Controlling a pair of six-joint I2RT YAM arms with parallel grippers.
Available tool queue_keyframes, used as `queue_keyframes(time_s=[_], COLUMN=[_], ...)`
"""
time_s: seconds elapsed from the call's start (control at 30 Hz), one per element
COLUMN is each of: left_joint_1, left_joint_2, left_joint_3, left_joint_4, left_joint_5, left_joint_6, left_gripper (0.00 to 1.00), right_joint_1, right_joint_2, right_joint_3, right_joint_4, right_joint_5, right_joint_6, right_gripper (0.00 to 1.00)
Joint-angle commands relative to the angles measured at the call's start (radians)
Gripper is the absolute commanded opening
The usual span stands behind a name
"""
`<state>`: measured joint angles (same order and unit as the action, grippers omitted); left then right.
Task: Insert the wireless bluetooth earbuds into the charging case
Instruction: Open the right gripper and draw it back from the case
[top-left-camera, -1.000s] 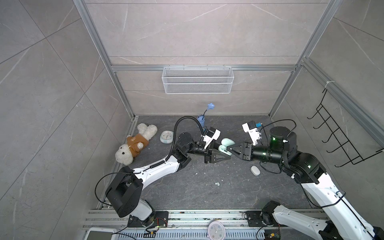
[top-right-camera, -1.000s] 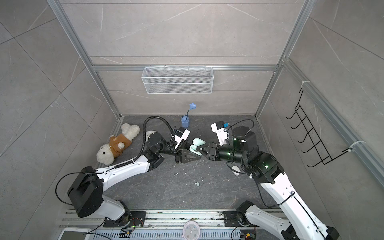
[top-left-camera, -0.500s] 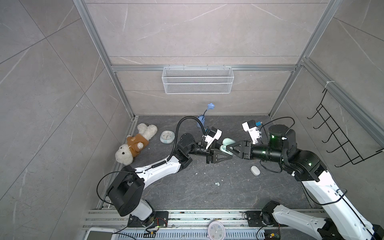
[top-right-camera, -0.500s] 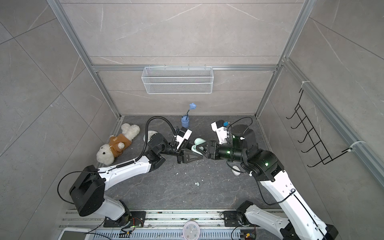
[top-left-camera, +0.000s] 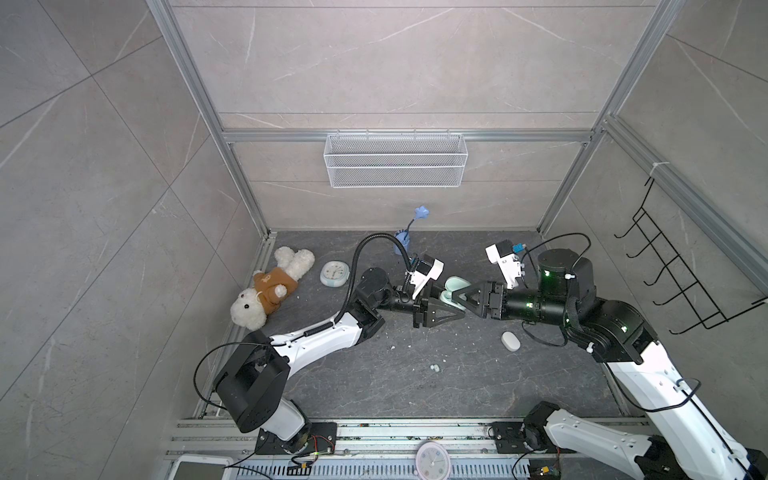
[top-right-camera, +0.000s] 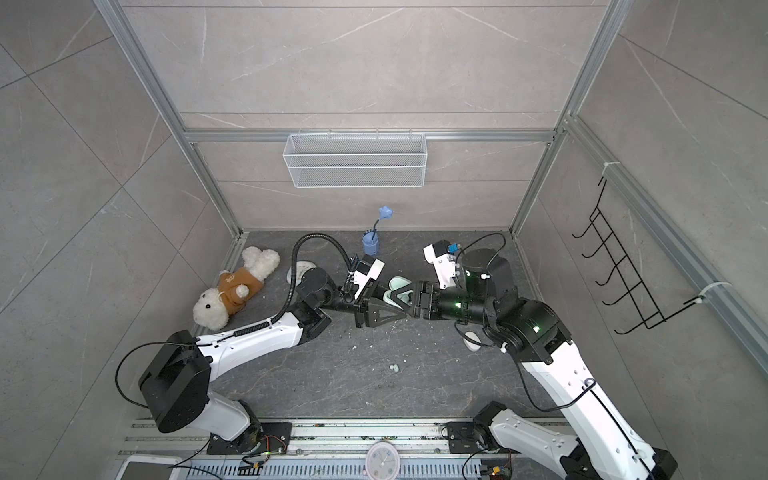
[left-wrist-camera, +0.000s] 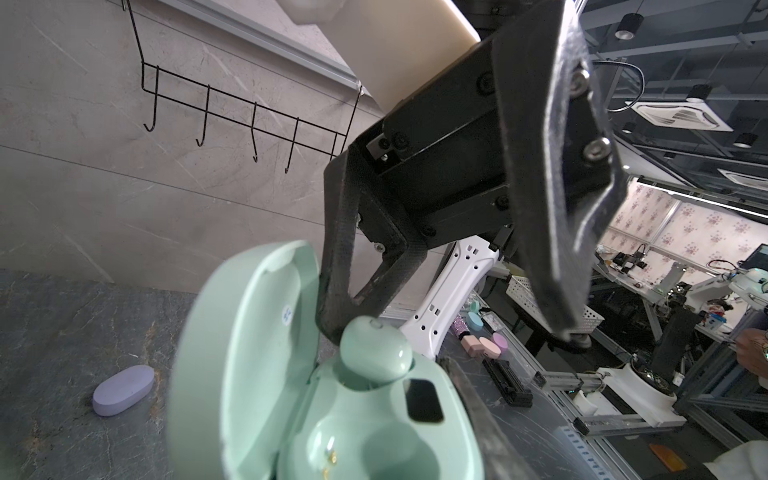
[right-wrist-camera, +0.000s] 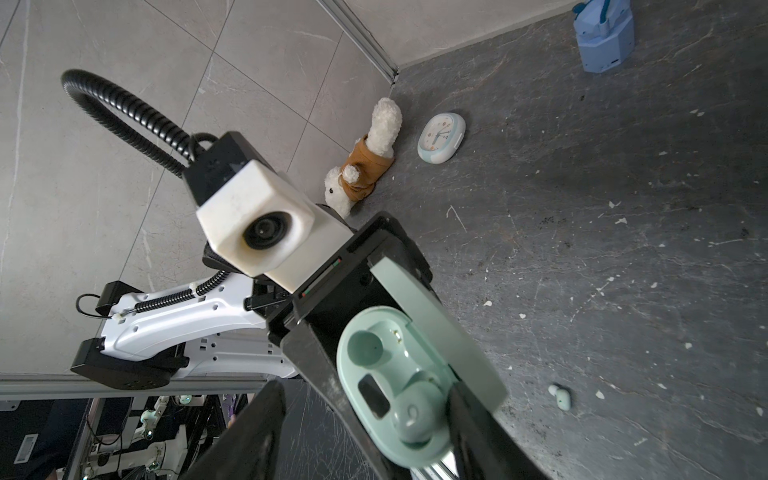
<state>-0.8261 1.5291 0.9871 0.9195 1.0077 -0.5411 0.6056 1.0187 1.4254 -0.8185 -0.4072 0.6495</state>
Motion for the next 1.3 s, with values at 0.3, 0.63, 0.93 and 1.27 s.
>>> queue_keyframes(time_s=[0.3, 0.63, 0.93, 1.27], left_joint_1=[-0.012, 0.083, 0.127, 0.152], left_joint_2=[-0.026, -0.079, -0.264, -0.432], left_joint_3=[-0.01, -0.097, -0.181, -0.256], left_joint_4=[0.036, -0.042, -0.273, -0.393], left_joint_5=[0.01, -0.038, -0.086, -0.115], left_joint_6=[0.06, 0.106, 0.216, 0.234], left_gripper=[0.0, 0.0, 0.0, 0.0], right_joint_1=[0.001, 0.006, 0.007, 0.204], right_joint_2=[-0.02, -0.075, -0.16, 0.061], right_joint_3=[0.045, 0.013, -0.245, -0.516], right_joint_4=[-0.016, -0.078, -0.113, -0.065], right_joint_5=[0.024, 0.001, 0.174, 0.395], right_joint_6=[-0.022, 0.001, 0.106, 0.071], right_gripper=[0.72, 0.75, 0.77, 0.73])
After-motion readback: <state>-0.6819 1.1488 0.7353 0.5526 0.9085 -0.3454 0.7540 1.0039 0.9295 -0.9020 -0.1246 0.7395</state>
